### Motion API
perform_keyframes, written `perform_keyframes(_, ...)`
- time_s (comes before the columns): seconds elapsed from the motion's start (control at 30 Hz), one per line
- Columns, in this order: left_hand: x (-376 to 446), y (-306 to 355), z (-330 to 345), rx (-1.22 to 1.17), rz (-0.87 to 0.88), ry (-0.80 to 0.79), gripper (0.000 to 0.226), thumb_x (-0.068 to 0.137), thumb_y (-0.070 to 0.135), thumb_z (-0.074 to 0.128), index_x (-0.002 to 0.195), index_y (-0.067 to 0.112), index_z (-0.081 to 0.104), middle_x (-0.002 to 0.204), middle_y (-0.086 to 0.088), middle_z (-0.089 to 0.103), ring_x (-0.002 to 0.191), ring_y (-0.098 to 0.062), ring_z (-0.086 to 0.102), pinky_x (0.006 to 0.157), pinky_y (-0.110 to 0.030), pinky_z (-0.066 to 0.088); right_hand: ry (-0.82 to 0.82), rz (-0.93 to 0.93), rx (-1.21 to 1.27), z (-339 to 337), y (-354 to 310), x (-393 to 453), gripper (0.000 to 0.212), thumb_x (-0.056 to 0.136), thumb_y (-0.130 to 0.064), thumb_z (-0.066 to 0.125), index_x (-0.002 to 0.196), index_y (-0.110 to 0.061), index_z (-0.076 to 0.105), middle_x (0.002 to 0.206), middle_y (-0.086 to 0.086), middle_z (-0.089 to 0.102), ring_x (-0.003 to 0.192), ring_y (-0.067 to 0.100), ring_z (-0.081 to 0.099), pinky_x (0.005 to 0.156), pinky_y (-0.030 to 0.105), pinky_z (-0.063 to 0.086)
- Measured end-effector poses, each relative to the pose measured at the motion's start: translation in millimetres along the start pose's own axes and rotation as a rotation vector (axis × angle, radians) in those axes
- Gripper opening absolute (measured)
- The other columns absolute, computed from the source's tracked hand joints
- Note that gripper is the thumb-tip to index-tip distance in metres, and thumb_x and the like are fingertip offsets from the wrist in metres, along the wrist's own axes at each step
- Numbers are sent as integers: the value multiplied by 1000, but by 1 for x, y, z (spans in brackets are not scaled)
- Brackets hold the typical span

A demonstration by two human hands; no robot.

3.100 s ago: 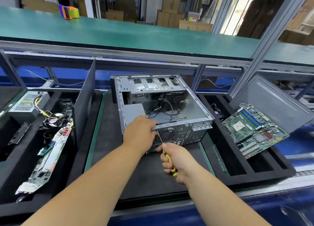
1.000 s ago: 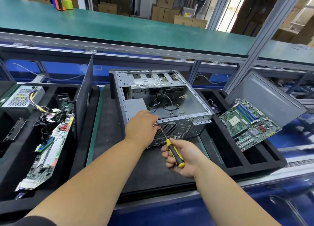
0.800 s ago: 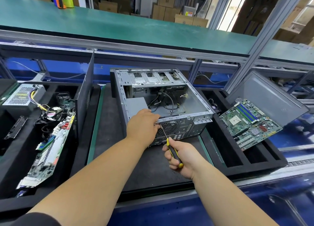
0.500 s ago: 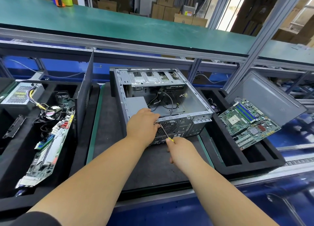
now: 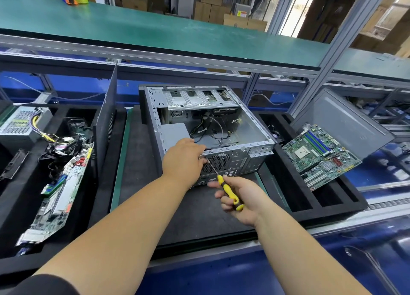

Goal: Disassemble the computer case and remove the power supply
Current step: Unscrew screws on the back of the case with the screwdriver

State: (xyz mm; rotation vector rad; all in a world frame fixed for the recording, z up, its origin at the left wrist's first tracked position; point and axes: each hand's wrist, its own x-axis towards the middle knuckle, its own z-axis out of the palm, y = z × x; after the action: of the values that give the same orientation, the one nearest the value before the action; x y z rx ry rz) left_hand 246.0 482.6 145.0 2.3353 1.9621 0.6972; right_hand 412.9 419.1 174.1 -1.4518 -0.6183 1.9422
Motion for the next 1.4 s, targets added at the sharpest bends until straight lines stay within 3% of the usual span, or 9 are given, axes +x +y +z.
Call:
perform_keyframes(0.3,0,0,-1,-1,3,-6,19,89,41,61,102,29,65,106,9,62,122,-13,44,76,-32,43,-81,50,78,14,11,1,37,105,-35,39,79,-11,51,53,-1,40,34,7,26,35,19,24)
perform_keyframes(0.4,0,0,0,-2,0,-9,20,89,41,60,104,29,65,106,10,62,123,-12,43,77,-31,43,196,-108,-481,24,9,1,38,106,-35,35,80,-13,51,56,1,51,41,15,39,46,24,34)
perform_keyframes(0.5,0,1,-1,12,-1,-13,19,90,43,59,101,28,65,106,10,62,122,-12,43,75,-31,41,462,-328,-1303,26,9,4,25,105,-32,37,99,-14,52,96,10,65,87,29,62,67,30,38)
perform_keyframes(0.63,0,1,-2,11,-3,-19,20,90,43,59,103,29,65,108,10,62,123,-12,43,76,-31,43,581,-399,-1536,27,12,6,22,104,-31,43,111,-12,52,115,7,65,107,27,62,70,29,37)
perform_keyframes(0.73,0,1,-3,11,-6,-30,22,90,43,58,107,30,65,111,10,62,124,-12,42,77,-32,43,432,-364,-1273,20,5,7,36,103,-42,40,96,-9,54,94,10,64,85,29,61,67,31,44)
perform_keyframes(0.83,0,1,-3,7,-8,-36,22,90,42,58,108,30,64,112,10,62,126,-12,41,81,-32,43,212,-104,-515,17,5,2,42,103,-42,43,91,-6,61,65,8,58,45,16,50,46,22,42)
perform_keyframes(0.97,0,2,-3,8,-8,-28,20,89,41,60,104,28,65,109,9,63,126,-13,43,80,-33,44,-26,60,23,6,7,-2,40,101,-33,49,84,-1,66,62,5,56,44,9,49,43,19,43)
perform_keyframes(1.2,1,1,-1,10,-11,-20,22,90,41,60,108,29,65,110,9,64,127,-12,42,83,-33,46,-106,31,201,9,17,-1,37,101,-33,45,75,-8,54,47,-2,36,29,7,22,33,19,18)
perform_keyframes(1.4,0,1,1,-12,-21,-21,24,88,41,61,109,30,65,111,11,64,127,-12,42,85,-33,45,237,-126,-395,23,14,1,39,105,-35,38,76,-12,51,48,1,42,31,11,29,42,23,21)
